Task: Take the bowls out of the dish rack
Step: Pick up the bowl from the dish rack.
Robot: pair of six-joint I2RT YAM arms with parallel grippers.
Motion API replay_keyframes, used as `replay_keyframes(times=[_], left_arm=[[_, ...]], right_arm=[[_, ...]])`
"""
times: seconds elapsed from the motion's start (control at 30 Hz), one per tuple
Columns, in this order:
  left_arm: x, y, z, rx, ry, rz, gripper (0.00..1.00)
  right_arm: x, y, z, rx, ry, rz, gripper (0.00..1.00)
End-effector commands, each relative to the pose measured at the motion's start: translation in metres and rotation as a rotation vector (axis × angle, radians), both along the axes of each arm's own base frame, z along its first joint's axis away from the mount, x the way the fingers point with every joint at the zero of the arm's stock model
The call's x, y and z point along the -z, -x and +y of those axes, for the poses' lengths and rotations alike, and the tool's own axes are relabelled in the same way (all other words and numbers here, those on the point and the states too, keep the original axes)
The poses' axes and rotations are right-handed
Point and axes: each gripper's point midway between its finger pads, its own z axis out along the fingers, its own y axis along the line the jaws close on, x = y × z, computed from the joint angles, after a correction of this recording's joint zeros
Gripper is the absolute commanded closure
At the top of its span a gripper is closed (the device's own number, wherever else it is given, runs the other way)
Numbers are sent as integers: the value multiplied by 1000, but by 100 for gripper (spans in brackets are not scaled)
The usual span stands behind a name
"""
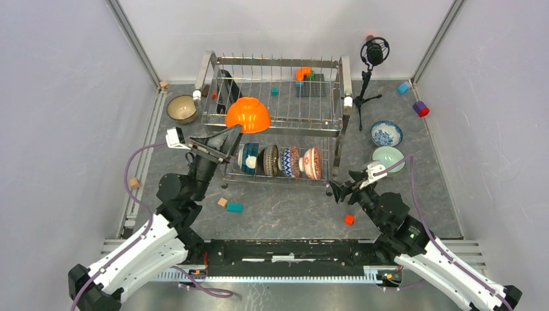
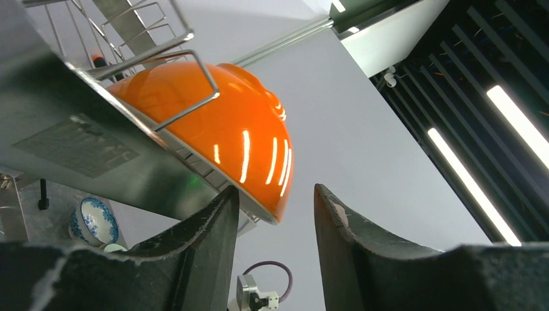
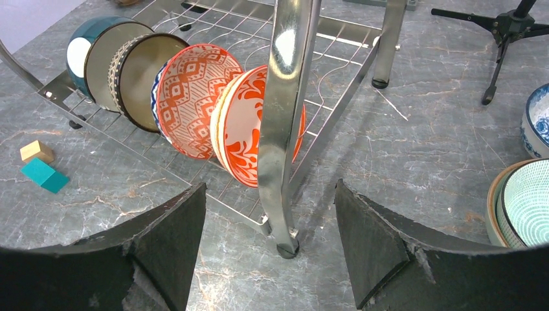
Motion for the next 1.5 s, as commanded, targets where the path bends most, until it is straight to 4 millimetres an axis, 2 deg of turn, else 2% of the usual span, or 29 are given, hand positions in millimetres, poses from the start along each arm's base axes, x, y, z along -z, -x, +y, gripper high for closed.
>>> replay_keyframes(times=[0.0,0.67,0.93,1.3,1.47], left_arm=[[-12,0,5,4,99,-42,49],[-23,-2,0,17,143,-102,62],[-26,-3,-3,25,155,-121,74],[-65,0,-10,46,175,-232,85],[-76,1,-13,55,176,-262,95]], right_arm=[[-16,-1,0,4,-35,-44,22],[-13,0,-1,6,-38,-43,22],[-12,0,-2,7,-38,-41,22],[-11,0,-2,8,-36,-40,22],[-12,1,-3,9,-41,-43,22]])
